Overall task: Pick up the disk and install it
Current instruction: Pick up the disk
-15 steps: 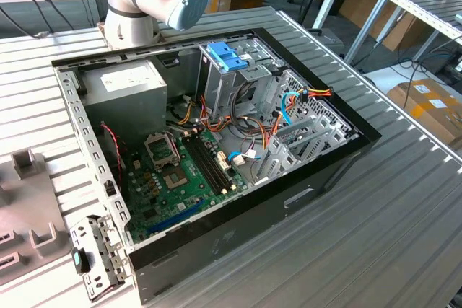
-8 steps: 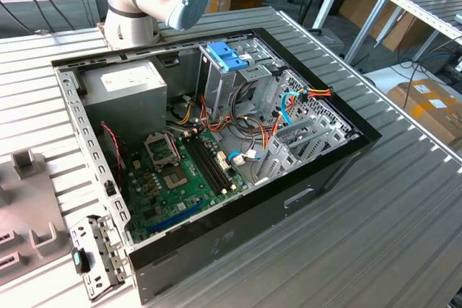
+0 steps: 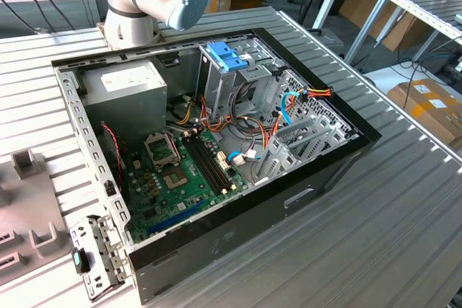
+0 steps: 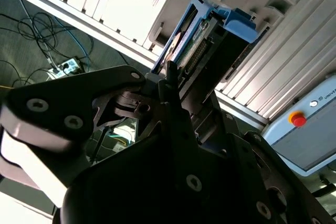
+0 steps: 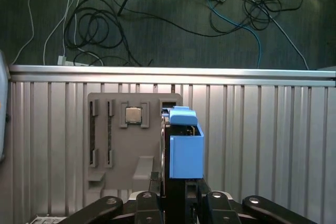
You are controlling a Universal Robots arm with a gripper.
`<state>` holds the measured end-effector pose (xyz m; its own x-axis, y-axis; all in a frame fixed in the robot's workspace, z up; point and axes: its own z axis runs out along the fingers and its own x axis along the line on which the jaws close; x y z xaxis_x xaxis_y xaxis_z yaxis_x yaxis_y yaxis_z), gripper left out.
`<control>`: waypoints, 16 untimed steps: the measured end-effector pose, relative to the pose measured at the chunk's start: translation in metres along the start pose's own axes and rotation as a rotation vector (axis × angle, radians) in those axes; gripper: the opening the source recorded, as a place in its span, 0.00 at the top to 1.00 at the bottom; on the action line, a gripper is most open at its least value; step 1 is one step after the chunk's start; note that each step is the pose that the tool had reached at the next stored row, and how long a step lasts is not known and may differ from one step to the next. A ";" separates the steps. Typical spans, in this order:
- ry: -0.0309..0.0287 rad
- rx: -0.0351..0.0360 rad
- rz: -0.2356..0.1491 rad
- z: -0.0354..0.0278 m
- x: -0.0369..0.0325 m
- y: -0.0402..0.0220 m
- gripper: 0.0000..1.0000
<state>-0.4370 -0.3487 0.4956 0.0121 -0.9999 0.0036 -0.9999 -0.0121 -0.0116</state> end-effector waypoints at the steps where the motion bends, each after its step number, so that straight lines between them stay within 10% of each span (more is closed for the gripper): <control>1: 0.0000 0.0000 0.000 -0.0015 0.0000 0.0000 0.65; 16: 0.0000 0.0000 0.000 -0.0064 0.0000 -0.0001 0.65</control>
<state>-0.4370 -0.3487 0.5020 0.0121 -0.9999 0.0036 -0.9999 -0.0121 -0.0116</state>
